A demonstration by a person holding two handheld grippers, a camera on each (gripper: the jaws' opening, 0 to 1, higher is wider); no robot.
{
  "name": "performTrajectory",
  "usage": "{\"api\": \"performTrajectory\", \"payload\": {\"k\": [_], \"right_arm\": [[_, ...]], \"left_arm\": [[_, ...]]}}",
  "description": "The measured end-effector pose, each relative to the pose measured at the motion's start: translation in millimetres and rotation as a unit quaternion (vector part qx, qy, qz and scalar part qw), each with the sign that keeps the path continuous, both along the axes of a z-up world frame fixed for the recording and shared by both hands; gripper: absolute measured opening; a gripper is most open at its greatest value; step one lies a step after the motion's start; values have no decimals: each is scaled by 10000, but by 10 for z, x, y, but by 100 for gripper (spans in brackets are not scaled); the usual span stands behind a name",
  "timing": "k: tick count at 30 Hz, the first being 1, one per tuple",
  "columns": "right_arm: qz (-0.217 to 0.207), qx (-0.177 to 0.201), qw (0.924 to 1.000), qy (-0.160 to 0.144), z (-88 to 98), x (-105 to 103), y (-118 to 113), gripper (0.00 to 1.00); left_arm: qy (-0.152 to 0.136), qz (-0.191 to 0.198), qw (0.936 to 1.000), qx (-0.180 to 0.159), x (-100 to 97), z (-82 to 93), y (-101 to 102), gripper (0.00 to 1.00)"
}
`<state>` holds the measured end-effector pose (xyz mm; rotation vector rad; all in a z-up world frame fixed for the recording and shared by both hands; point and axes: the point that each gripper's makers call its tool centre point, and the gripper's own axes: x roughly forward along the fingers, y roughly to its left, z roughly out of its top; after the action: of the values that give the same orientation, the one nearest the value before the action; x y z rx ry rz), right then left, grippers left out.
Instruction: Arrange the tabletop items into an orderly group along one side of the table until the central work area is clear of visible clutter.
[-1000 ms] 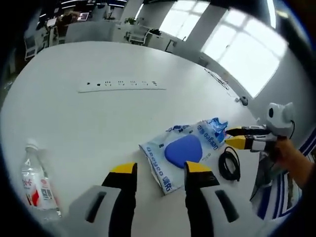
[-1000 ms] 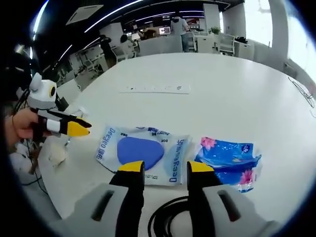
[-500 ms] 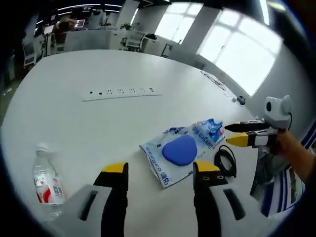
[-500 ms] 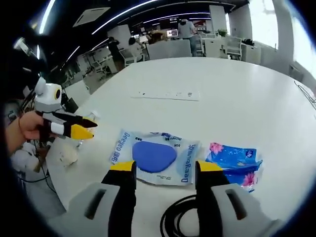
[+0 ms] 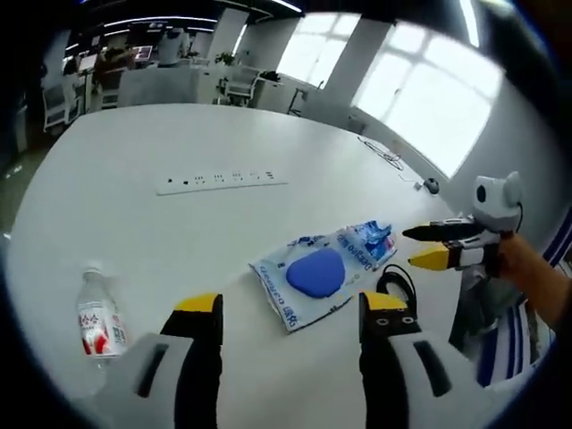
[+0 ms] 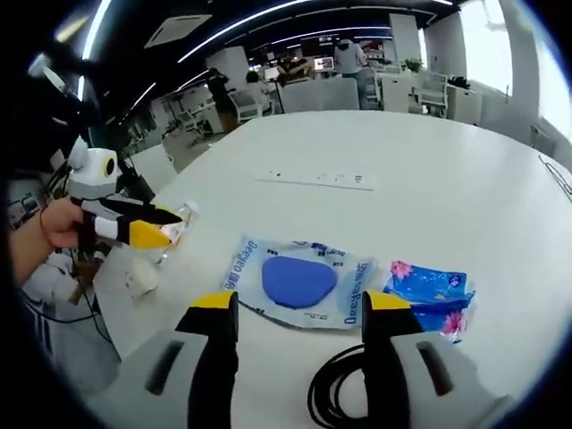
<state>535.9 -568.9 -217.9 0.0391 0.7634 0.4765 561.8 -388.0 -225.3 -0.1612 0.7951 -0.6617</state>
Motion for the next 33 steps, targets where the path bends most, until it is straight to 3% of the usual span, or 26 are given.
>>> {"api": "performTrajectory", "payload": {"k": [19, 33], "right_arm": [[360, 78, 9991, -219, 315, -289, 265, 63], [654, 328, 9967, -341, 505, -477, 668, 67]], "left_arm": [[-244, 16, 9996, -115, -400, 327, 258, 75], [-408, -44, 9991, -126, -641, 553, 520, 78]]}}
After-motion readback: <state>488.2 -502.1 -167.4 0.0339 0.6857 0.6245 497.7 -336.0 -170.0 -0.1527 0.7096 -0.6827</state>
